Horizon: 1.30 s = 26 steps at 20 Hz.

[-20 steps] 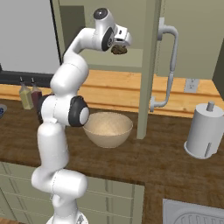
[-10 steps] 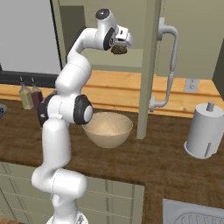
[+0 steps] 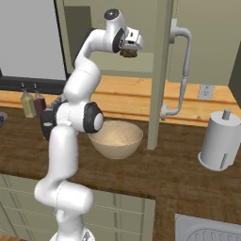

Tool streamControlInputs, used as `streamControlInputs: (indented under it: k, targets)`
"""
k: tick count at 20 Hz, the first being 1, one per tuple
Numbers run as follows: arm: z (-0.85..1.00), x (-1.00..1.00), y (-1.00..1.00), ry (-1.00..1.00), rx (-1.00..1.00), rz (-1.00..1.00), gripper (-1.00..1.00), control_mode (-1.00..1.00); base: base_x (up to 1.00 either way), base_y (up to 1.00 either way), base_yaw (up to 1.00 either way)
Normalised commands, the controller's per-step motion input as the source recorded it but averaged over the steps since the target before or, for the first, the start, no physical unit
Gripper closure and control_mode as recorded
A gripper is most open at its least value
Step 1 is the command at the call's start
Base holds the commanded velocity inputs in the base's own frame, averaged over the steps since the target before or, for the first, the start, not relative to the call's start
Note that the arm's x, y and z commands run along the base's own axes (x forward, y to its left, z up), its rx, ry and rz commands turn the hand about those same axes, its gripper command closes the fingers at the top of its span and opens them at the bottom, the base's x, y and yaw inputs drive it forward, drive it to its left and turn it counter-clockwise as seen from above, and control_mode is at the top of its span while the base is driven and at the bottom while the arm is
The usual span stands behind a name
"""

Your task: Open the cabinet, pick up the bread from the cabinet and place it in the basket. Then move the basket to the dining counter.

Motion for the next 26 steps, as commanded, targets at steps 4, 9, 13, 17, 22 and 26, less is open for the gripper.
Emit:
streamControlInputs:
  k: [4,9,13,17,22,26]
  targets:
    - [-0.39,0.00,-0.22,0.02,-0.07,0.00,-1.00,-1.00,0.00,0.00,0.00]
    - [-0.47,0.00,-0.19,0.00,-0.13,0.00,-1.00,-1.00,0.00,0.00,0.00]
    - [-0.18,0.00,-0.01,-0.03,-0.04,0.00,-1.00,-1.00,0.00,0.00,0.00]
    - [0.00,0.00,0.00,-0.02,0.00,0.00,-1.00,-1.00,0.00,0.00,0.00]
    - [-0.05,0.00,0.00,-0.02,0.00,0.00,1.00,-1.00,0.00,0.00,0.00]
    - [-0.01,-0.01,0.09,-0.12,-0.01,0.00,1.00,-1.00,0.00,0.00,0.00]
